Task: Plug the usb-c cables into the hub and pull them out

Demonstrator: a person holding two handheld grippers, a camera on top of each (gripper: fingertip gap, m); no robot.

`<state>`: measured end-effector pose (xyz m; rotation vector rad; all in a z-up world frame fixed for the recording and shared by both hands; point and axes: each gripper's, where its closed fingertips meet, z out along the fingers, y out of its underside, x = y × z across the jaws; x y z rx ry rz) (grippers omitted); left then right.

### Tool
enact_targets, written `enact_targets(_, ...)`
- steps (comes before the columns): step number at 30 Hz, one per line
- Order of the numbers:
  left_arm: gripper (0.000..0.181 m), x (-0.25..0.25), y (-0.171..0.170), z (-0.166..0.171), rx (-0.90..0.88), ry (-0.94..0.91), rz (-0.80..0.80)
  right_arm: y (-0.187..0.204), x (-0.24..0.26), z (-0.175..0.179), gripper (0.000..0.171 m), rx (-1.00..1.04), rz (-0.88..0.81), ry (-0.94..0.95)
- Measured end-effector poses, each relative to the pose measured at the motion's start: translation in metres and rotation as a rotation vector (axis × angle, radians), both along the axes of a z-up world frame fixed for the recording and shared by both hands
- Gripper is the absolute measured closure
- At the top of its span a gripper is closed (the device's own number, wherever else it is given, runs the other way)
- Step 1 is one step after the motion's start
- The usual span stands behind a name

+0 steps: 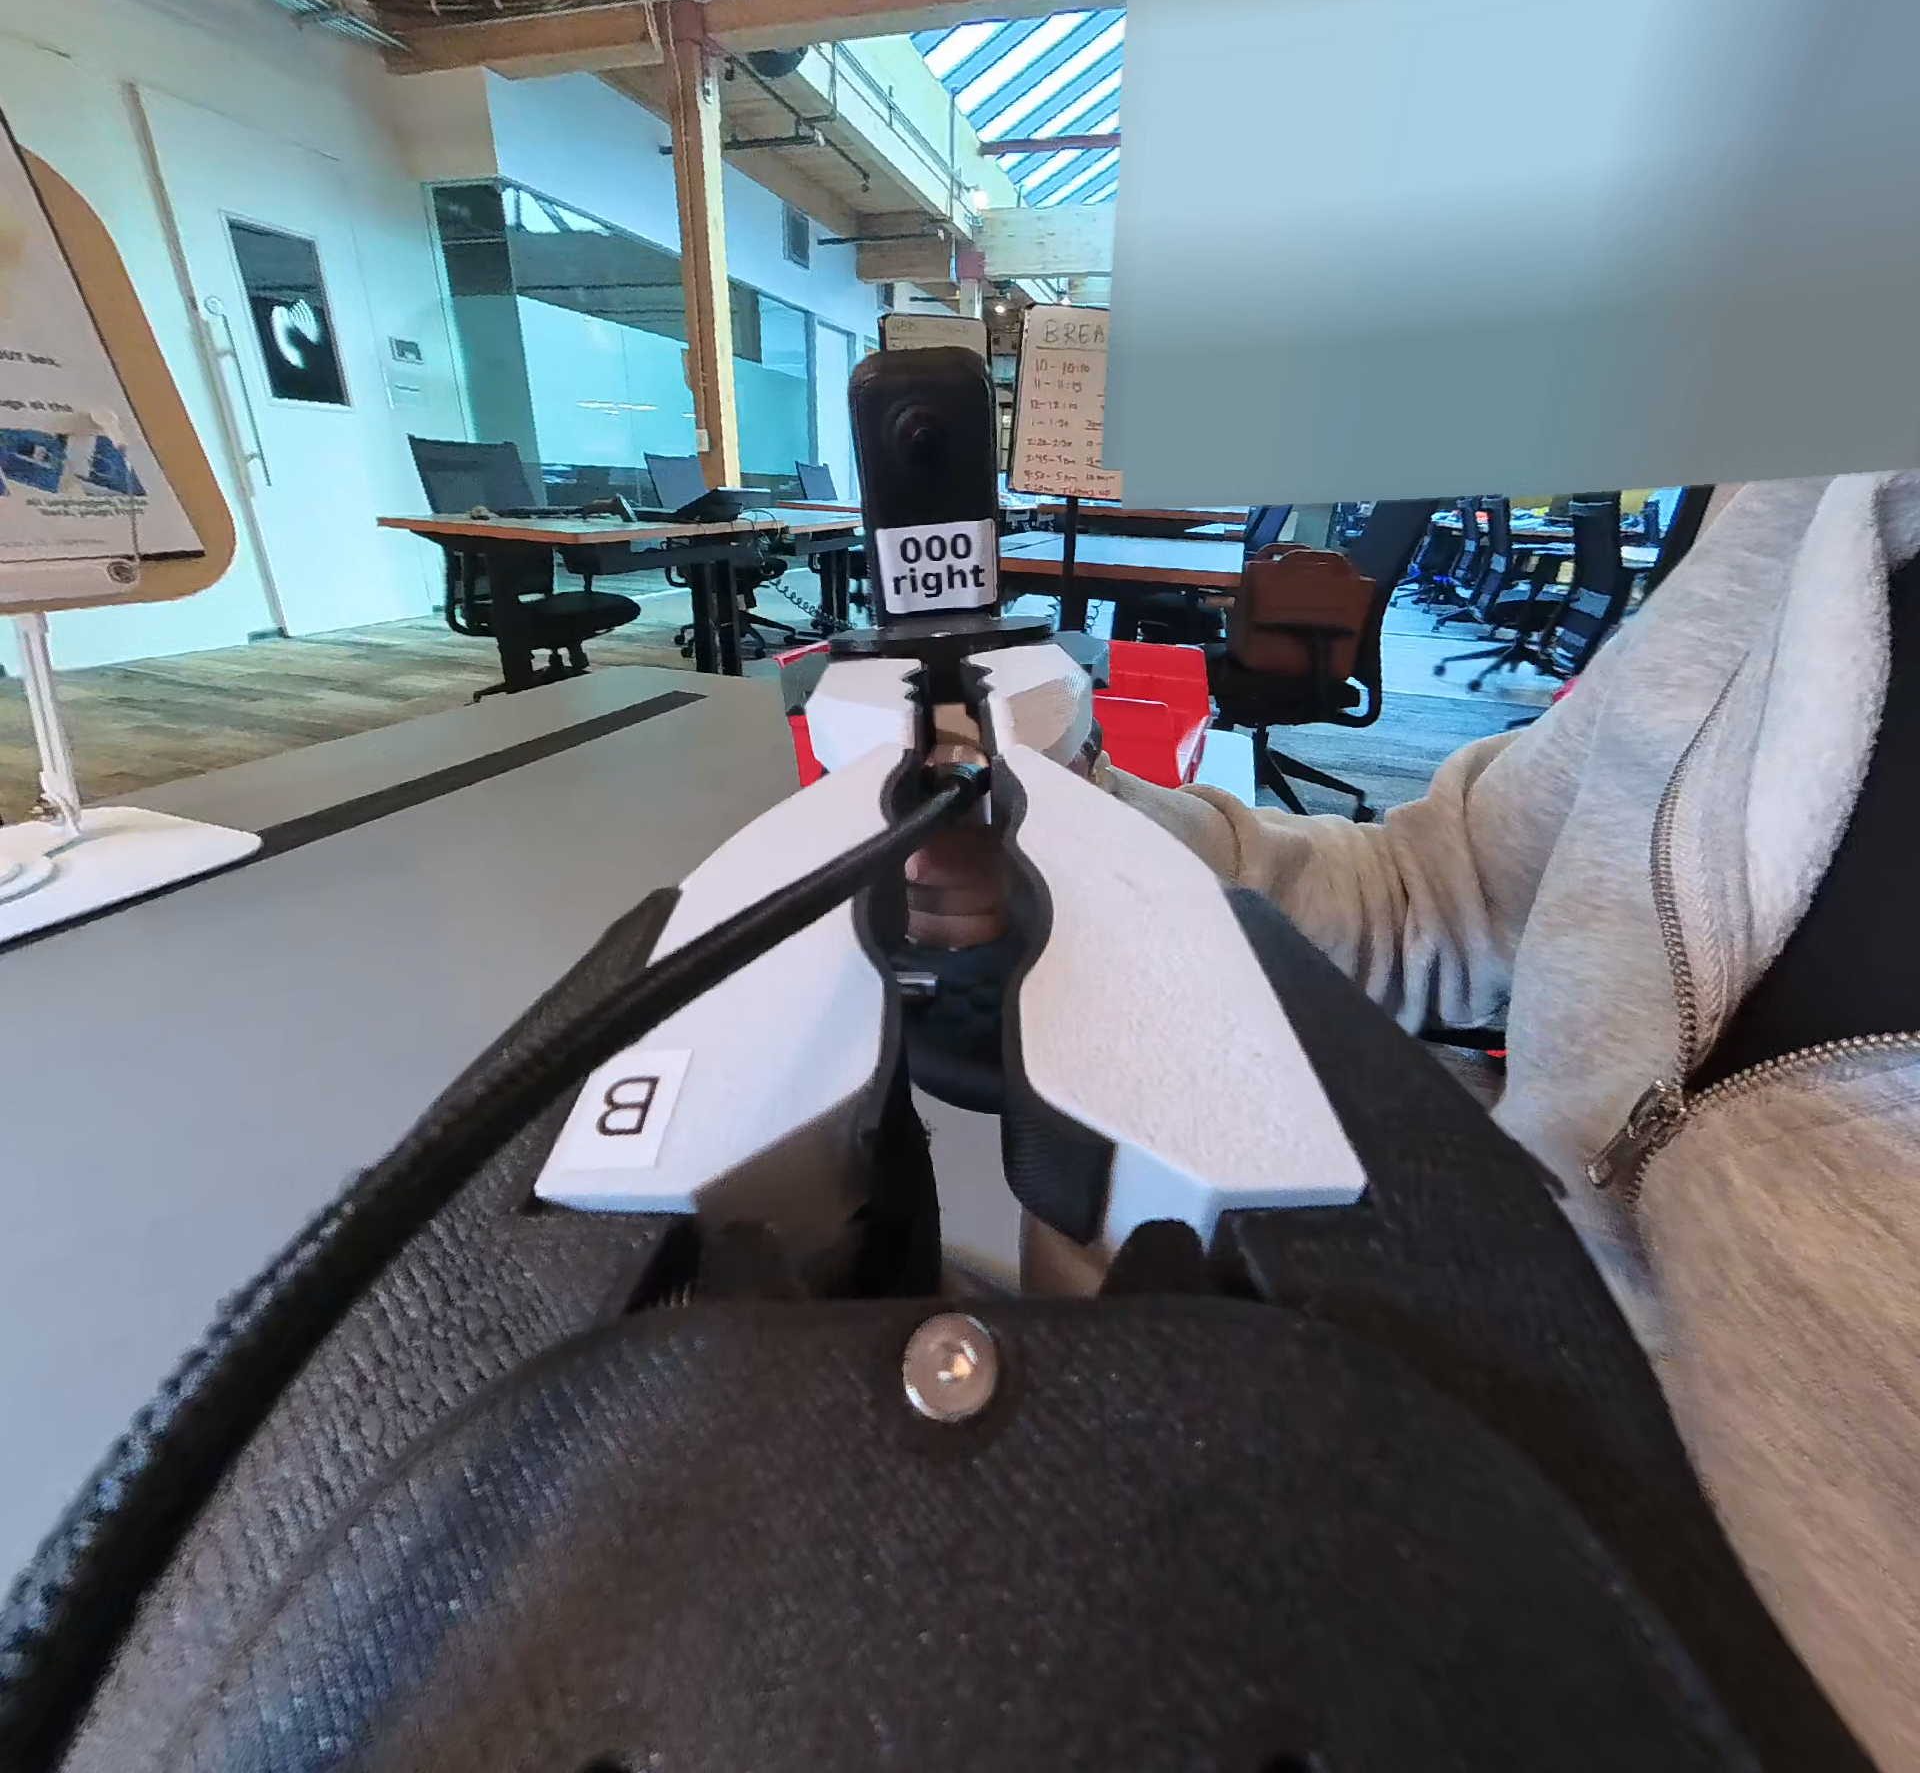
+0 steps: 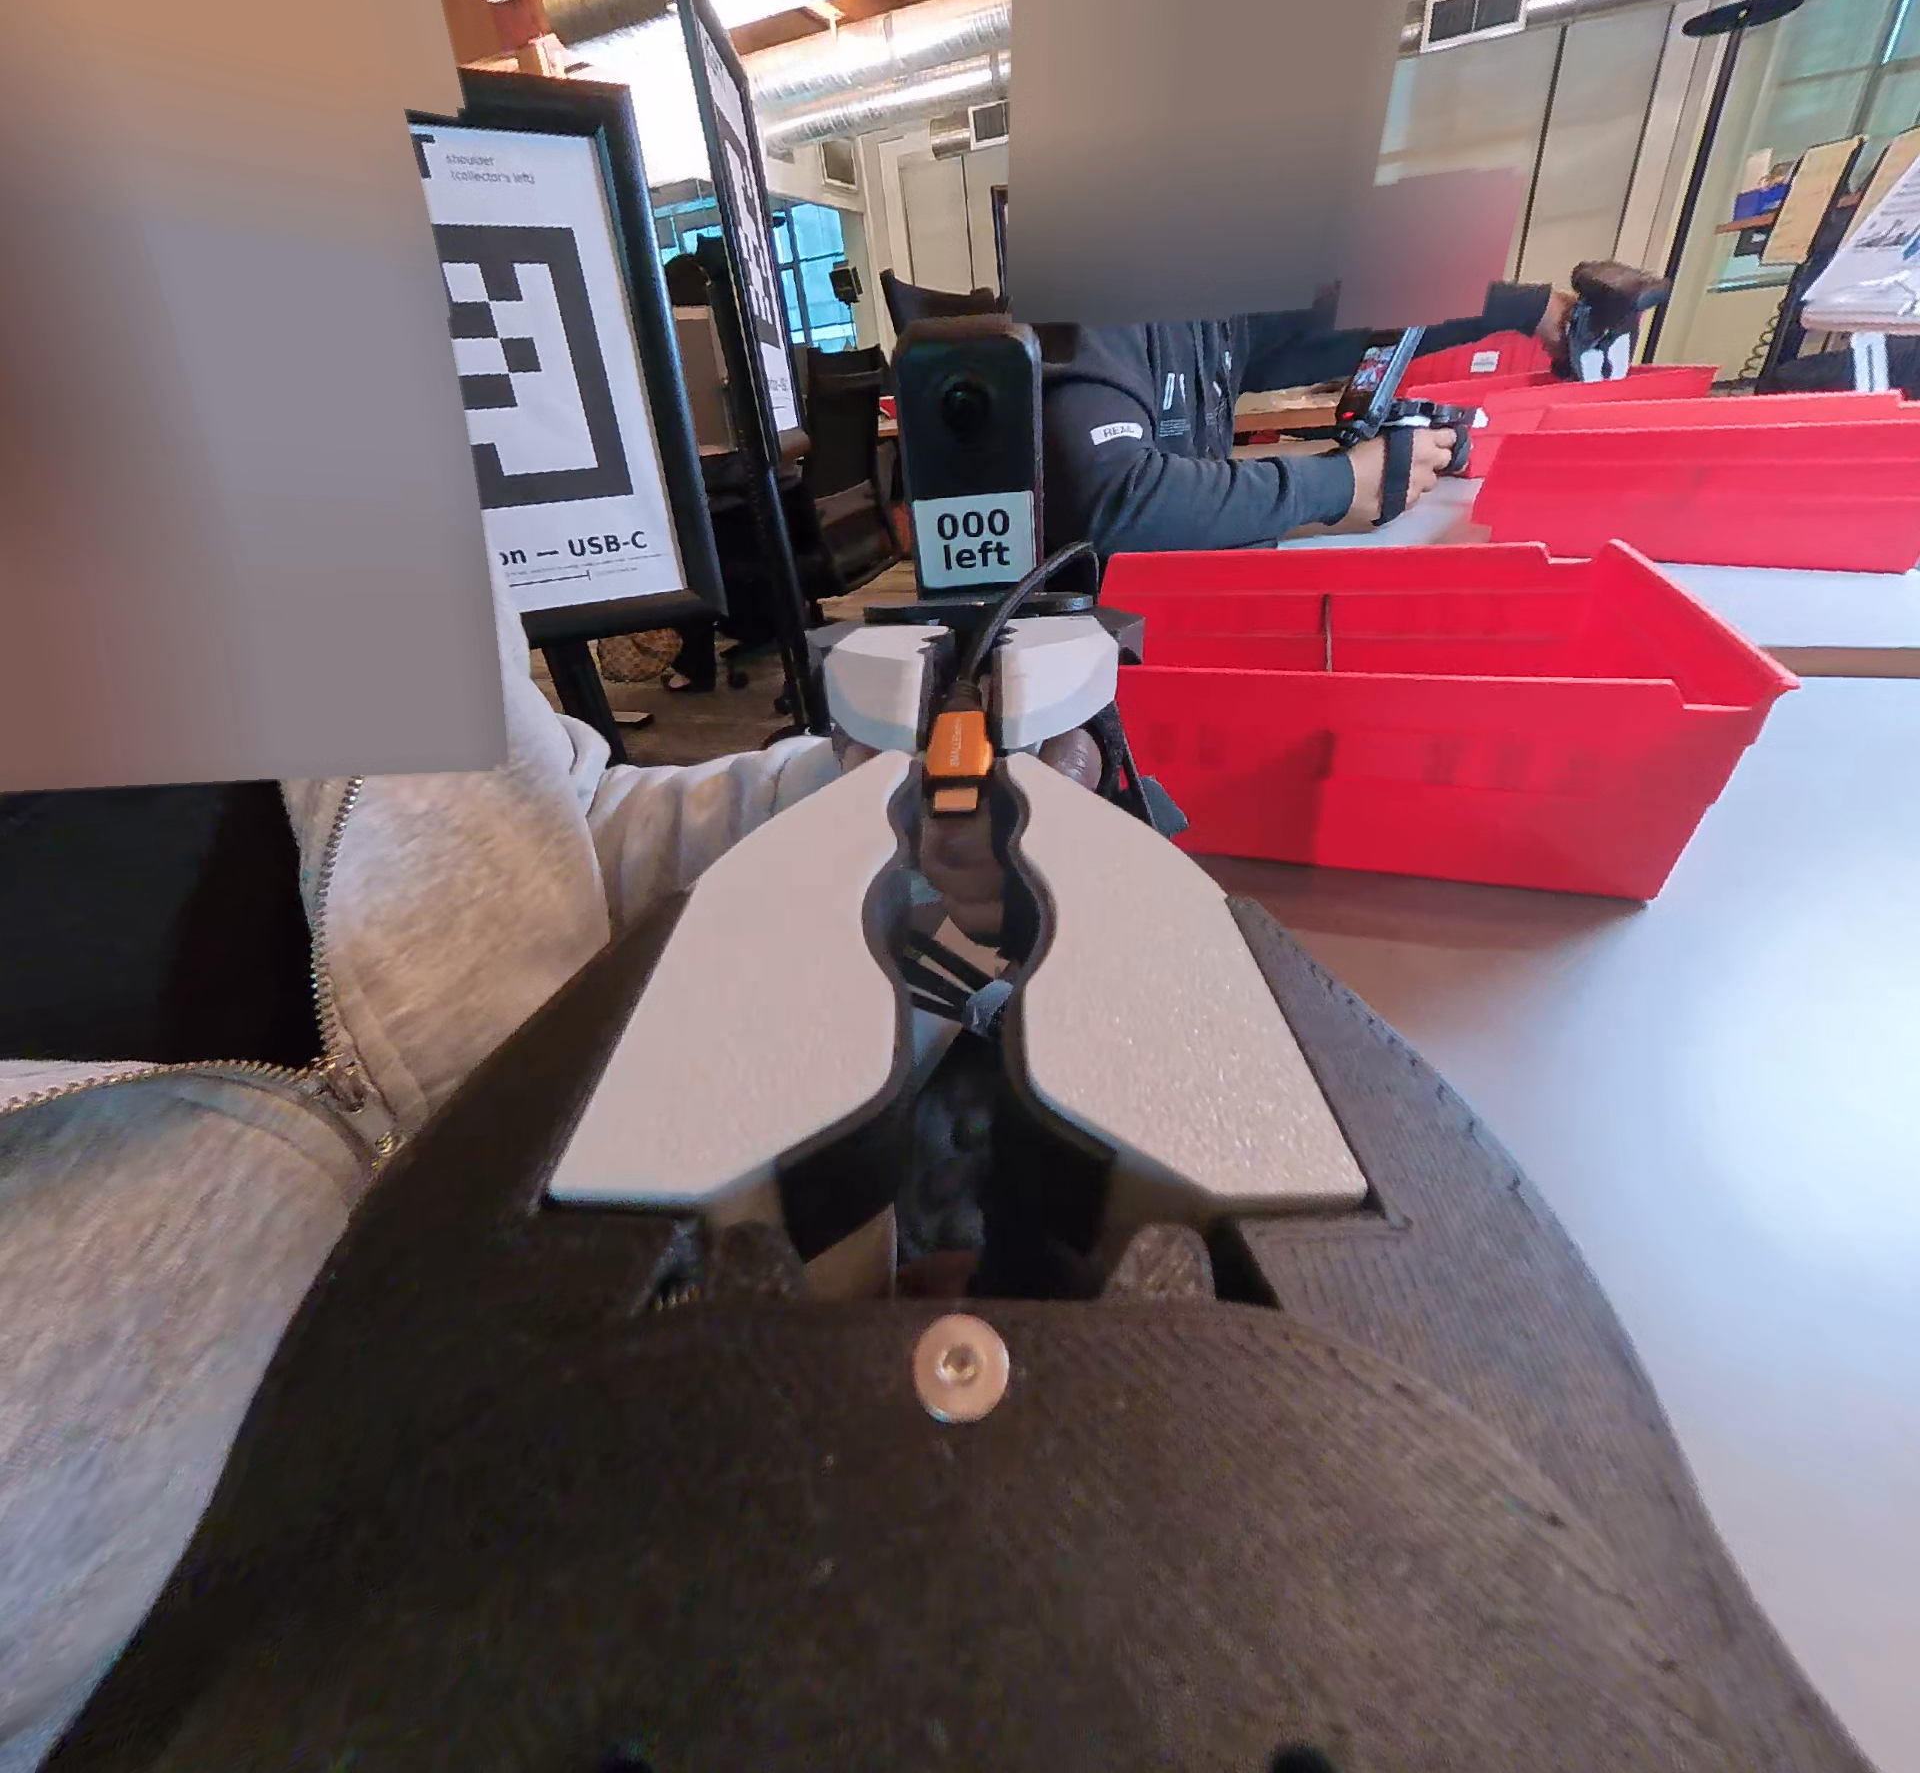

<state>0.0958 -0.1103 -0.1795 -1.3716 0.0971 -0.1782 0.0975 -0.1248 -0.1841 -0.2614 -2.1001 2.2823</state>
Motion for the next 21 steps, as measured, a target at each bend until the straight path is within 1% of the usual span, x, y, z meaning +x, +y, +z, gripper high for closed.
enact_targets(2, 0.168, -0.0010, -0.0013, 0.0038, 0.029, 0.025, 0.032, 0.0008, -0.0015, 0.0039, 0.159, -0.029, -0.020, 0.018)
enact_targets(4, 0.168, -0.0026, -0.0052, 0.0089, 0.063, 0.017, 0.056, 0.0036, -0.0008, 0.0087, 0.153, -0.058, -0.024, 0.032)
enact_targets(7, 0.169, -0.0004, -0.0089, 0.0106, 0.080, 0.000, 0.050, 0.0017, -0.0028, 0.0061, 0.152, -0.024, -0.066, 0.083)
enact_targets(14, 0.168, -0.0004, -0.0074, 0.0053, 0.063, -0.004, 0.044, -0.0021, -0.0022, 0.0046, 0.156, -0.012, -0.084, 0.111)
enact_targets(16, 0.168, 0.0007, -0.0074, 0.0052, 0.059, 0.001, 0.041, -0.0022, -0.0014, 0.0055, 0.159, -0.018, -0.084, 0.119)
enact_targets(21, 0.168, 0.0030, -0.0088, 0.0022, 0.025, 0.020, 0.040, -0.0024, 0.0006, 0.0035, 0.159, 0.001, -0.065, 0.113)
